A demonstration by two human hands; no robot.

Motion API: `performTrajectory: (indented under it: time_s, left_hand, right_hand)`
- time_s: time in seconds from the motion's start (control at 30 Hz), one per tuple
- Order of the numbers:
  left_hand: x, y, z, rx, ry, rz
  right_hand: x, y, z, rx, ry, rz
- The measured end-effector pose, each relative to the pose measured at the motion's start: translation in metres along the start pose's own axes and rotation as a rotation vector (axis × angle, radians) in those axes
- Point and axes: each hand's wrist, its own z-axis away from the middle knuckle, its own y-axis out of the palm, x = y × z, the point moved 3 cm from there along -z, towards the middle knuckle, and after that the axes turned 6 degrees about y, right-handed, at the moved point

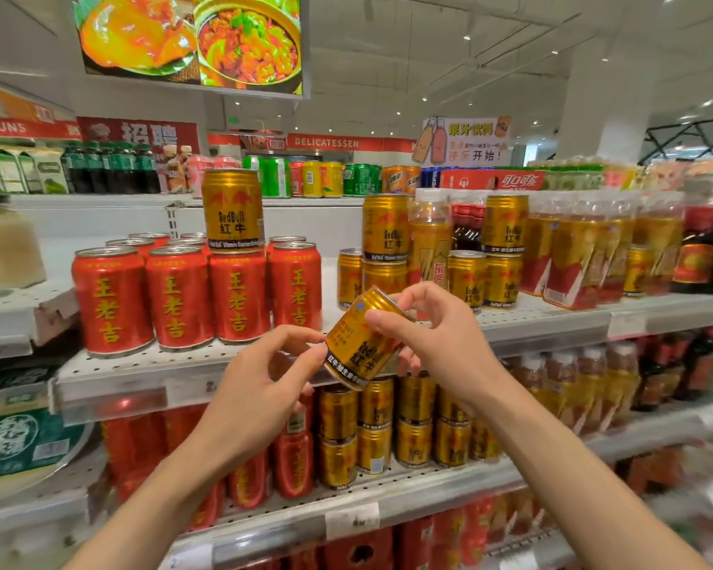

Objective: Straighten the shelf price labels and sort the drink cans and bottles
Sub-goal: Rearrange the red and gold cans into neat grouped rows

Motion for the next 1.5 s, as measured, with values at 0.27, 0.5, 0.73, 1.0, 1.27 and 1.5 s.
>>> performTrajectory:
  time_s: [0.27,0.5,0.73,1.0,1.27,1.5]
  left_hand:
    - [-0.030,0.121,-0.042,-0.002,0.018,-0.037]
    - [-0.054,0.180,-0.073,-0.012,0.030,-0.134]
    - [-0.068,0.183,-0.107,-0.022,0.076,-0.212]
    - [-0.060,0.147,-0.125,-0.162,0.246,-0.637]
    - [-0.059,0.143,-0.132,-0.137,0.286,-0.707]
    - [-0.057,0.142,-0.136,-0.115,0.289,-0.716]
  right_hand:
    - [-0.025,-0.127,-0.027,0.010,-0.021,0.016]
    - [-0.025,-0.192,-0.062,0.005,-0.103,0.120]
    - [-0.001,-0.202,-0.097,0.021,-0.198,0.200]
    - [0.031,-0.188,-0.130,0.052,-0.272,0.377]
    - [0.041,-0.179,-0.149,0.045,-0.266,0.584]
    - [0.036,-0.172,-0.162,0.032,-0.290,0.708]
